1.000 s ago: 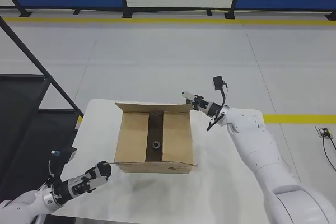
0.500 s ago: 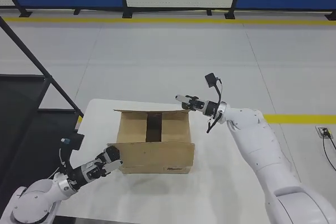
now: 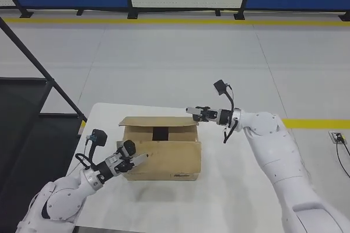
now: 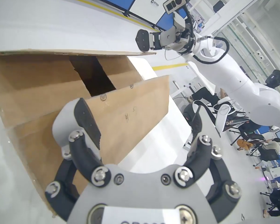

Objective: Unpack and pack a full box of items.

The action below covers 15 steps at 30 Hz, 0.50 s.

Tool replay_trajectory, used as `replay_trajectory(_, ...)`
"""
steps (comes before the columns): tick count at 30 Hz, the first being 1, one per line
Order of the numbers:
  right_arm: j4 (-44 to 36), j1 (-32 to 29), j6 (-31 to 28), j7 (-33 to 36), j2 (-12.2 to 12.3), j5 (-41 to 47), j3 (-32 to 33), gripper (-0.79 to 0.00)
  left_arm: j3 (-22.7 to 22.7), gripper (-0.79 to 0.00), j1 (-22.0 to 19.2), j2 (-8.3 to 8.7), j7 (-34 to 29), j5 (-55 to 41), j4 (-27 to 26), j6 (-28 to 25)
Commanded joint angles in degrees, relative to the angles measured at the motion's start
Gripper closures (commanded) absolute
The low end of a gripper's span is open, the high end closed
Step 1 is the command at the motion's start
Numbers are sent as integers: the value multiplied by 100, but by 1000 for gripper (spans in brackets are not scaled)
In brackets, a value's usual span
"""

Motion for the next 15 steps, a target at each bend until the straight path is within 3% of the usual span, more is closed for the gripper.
replay_trajectory(1,-95,-49,226,183,32,146,40,-785,96,-785,-73,-21,126,103,13,35)
replay_trajectory(8,-343,-138,835,114,44,190,-106,-785,374,-785,-309,-100,646,439,20,62)
replay_trajectory(15,-454,-204,806,292,74,87,-286,-785,537,-785,-438,-168,1141,605,40,-65)
